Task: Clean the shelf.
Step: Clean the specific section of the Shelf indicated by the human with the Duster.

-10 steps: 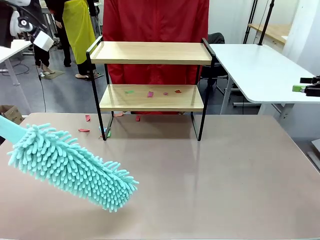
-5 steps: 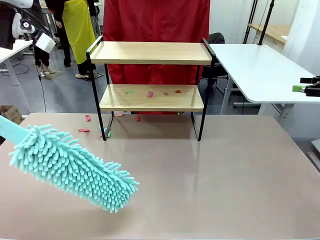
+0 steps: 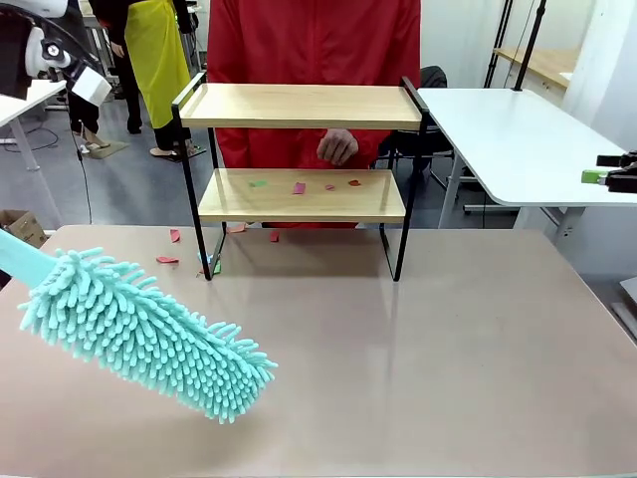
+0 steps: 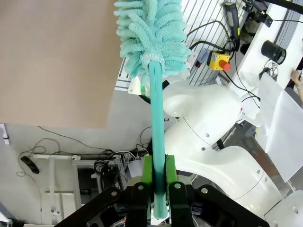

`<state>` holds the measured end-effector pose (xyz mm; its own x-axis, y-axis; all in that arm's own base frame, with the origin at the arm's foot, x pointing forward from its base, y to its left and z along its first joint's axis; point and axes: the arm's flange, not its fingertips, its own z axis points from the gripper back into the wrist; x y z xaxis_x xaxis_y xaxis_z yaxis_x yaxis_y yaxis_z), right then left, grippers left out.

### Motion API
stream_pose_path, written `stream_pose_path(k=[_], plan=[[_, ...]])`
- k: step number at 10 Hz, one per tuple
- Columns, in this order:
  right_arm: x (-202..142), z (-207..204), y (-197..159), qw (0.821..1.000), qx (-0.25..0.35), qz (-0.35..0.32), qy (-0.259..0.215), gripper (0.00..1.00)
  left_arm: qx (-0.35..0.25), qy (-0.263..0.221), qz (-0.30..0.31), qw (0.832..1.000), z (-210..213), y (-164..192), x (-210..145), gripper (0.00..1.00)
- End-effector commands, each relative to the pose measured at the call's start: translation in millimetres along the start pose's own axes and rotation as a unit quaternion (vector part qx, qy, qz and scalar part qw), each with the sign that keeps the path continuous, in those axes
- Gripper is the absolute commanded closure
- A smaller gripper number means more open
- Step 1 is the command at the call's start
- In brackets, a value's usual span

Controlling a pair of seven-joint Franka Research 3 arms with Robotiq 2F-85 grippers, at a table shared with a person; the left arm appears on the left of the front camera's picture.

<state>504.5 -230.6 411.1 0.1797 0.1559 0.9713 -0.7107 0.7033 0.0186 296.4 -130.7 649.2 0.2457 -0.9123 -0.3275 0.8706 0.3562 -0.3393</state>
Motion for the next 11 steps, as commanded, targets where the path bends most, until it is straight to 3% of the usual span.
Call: stream_pose_path(k=[1, 11], plan=[[4.7, -2.1, 2.6, 1.000, -0.008, -0.005, 0.008, 0.00, -0.002, 0.000, 0.003, 1.000, 7.0, -6.6, -7.6, 0.87], [4.7, -2.1, 2.6, 1.000, -0.008, -0.005, 0.008, 0.00, -0.002, 0.000, 0.003, 1.000, 7.0, -6.6, -7.6, 0.87]])
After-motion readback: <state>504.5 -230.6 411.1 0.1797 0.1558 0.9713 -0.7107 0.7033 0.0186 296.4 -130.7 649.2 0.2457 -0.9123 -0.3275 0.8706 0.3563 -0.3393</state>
